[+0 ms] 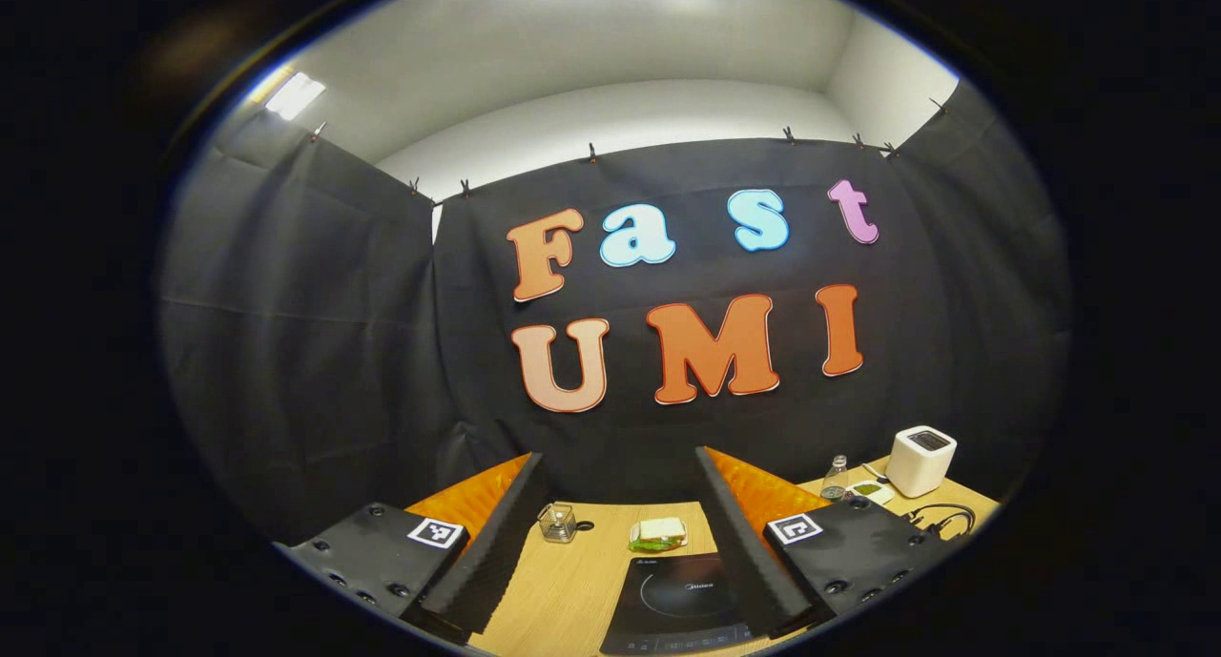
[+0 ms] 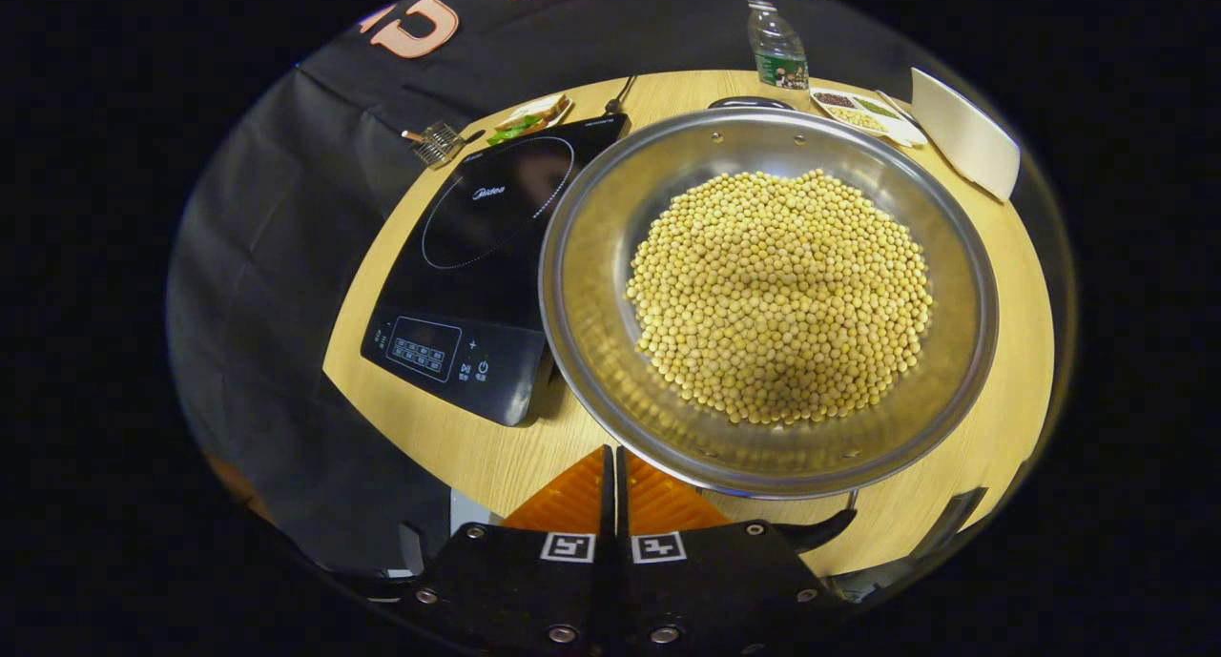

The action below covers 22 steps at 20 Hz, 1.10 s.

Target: First push the handle of the pot to place it horizontally, then grasp the pot with both hands and set it on the induction cooktop.

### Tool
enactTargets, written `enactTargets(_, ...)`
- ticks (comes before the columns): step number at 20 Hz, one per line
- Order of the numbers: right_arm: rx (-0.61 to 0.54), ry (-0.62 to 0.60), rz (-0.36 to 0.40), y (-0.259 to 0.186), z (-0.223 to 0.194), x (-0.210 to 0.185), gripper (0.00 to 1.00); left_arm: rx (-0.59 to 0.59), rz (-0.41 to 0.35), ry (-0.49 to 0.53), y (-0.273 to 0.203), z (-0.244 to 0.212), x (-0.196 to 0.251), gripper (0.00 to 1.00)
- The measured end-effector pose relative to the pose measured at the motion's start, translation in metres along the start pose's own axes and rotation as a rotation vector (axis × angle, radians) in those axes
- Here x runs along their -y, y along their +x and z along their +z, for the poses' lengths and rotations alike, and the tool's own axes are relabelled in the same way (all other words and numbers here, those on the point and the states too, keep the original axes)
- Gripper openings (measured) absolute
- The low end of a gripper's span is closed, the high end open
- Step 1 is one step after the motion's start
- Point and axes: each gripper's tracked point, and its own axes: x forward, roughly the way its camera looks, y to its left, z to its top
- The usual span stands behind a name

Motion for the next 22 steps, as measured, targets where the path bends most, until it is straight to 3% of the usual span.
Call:
enactTargets(6,0.025,-0.021,-0.029,-0.006,-0.003,0.020,0.00,-0.052,-0.005,-0.003,0.007,-0.015,0.001,1.00)
enactTargets(14,0.052,0.067,-0.100,-0.024,-0.001,0.077,0.00,-0.074,-0.012,-0.007,0.013,-0.027,0.006,1.00)
enactTargets(15,0.061,0.081,-0.112,-0.025,0.001,0.084,0.00,-0.077,-0.024,-0.010,0.012,-0.028,0.010,0.96)
enactTargets(16,0.059,0.085,-0.129,-0.027,0.001,0.093,0.00,-0.076,-0.027,-0.007,0.012,-0.027,0.009,1.00)
enactTargets(22,0.090,0.098,-0.230,-0.037,0.007,0.139,0.00,-0.084,-0.025,-0.002,0.012,-0.034,0.009,1.00)
